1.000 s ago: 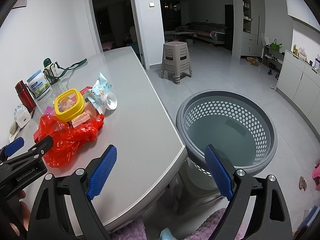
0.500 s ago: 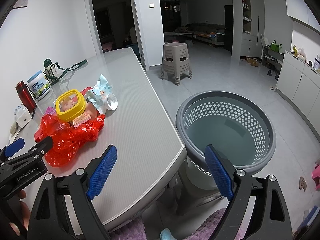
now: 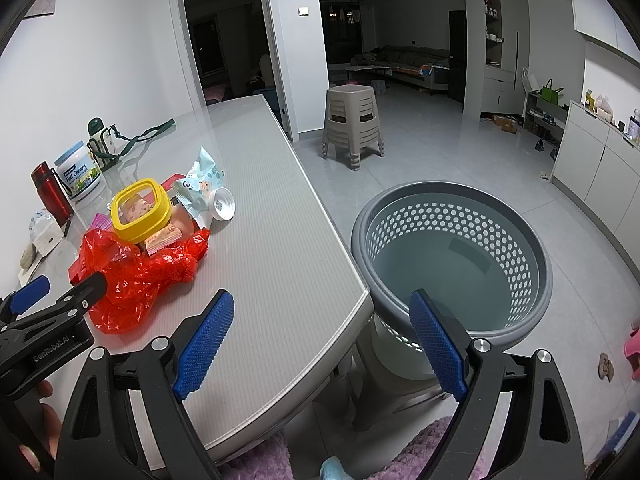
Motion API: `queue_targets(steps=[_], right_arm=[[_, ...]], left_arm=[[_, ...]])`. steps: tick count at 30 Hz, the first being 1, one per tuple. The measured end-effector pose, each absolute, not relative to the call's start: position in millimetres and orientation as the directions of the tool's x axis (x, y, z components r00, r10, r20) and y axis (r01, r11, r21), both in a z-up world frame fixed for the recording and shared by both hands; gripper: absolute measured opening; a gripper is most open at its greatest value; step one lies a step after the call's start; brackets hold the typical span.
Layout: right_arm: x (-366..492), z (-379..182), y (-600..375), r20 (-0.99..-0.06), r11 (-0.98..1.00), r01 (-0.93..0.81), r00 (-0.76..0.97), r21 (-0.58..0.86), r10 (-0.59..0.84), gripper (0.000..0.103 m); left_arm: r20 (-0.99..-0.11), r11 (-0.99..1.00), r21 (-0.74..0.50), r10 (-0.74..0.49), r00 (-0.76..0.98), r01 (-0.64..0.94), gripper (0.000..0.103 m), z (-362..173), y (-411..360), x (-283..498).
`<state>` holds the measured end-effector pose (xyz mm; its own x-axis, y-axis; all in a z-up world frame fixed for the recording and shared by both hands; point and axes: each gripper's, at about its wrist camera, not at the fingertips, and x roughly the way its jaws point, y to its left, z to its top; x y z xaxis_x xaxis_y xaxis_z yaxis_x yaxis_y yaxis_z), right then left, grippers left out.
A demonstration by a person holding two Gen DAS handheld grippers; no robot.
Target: Collect trash
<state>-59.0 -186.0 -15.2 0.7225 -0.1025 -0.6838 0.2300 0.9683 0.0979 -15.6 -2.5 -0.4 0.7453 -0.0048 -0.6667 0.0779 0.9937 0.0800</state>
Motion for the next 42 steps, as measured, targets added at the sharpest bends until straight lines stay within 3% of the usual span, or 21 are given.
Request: queue_targets(steps=[36,42], right_arm=[[-59.3,-14.8,-184.0,-0.684,0.971,0.218,0.724,0.102,-0.091,0.085],[-55.4,-15.3,-178.9,-0.668,0.976,0.16,0.744,0.146,-0.022,0.085]], left_arm=[[-0.666,0.994,0.07,-0.019,0.746,0.087,0.097,-2.4,-4.1,-16.1],[-0.664,0.996,0.06,-0.007,0.748,0.063,0.097,-0.6,5.6,-13.2]])
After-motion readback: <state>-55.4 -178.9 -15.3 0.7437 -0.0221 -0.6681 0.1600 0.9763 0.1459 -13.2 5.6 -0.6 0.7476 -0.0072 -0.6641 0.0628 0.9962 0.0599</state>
